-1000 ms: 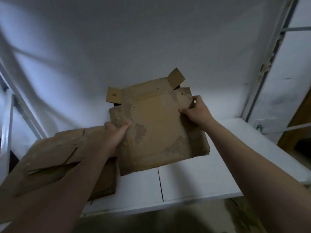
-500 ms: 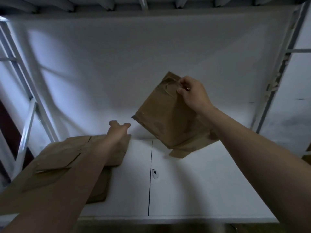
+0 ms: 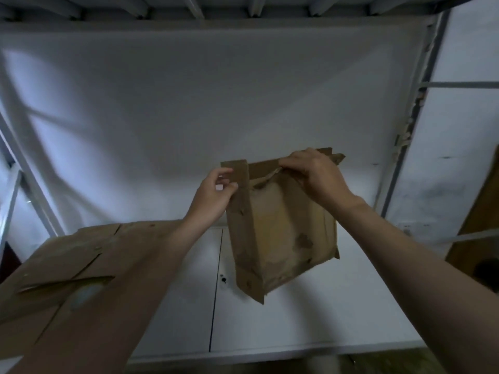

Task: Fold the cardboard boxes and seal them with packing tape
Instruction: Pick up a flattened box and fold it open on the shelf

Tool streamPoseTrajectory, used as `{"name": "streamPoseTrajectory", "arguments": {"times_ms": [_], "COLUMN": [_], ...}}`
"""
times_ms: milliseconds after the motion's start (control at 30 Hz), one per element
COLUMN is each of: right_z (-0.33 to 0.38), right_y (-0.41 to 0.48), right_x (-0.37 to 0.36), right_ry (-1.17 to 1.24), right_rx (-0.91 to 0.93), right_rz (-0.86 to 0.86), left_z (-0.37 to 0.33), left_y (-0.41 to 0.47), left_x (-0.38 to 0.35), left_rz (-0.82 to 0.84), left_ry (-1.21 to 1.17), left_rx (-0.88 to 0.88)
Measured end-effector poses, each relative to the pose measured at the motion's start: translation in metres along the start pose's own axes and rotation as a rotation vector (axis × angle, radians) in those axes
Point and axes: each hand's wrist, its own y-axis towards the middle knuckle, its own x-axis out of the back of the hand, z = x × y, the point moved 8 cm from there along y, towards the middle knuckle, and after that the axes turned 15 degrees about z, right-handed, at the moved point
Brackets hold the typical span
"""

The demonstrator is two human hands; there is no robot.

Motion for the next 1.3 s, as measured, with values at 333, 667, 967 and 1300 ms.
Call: {"name": "streamPoseTrajectory", "arguments": {"times_ms": [333,667,967,1300], "right_z": [-0.015,-0.013,-0.03,-0.03], "right_y": [-0.079,-0.138,-0.159,-0.169], "right_x": [-0.019,-0.037,-0.033,-0.03], "right_ry": [-0.018,0.058,0.091,0.085], "right_rx": [0.003,0.101,0.068,0.059], "right_rz": [-0.135,-0.071,-0.031,-0.062], "left_z": [0.002,0.01,0.006,0.024], "left_y": [0.003,0.016,0.028,0.035], "left_x": [-0.053,-0.087,-0.123,-0.097], "left_rz": [0.023,0.378,0.719,0.436], "left_ry": [0.282,0.32,0.407,0.452], "left_rx": [-0.341,-0.421,-0.395,-0.331]}}
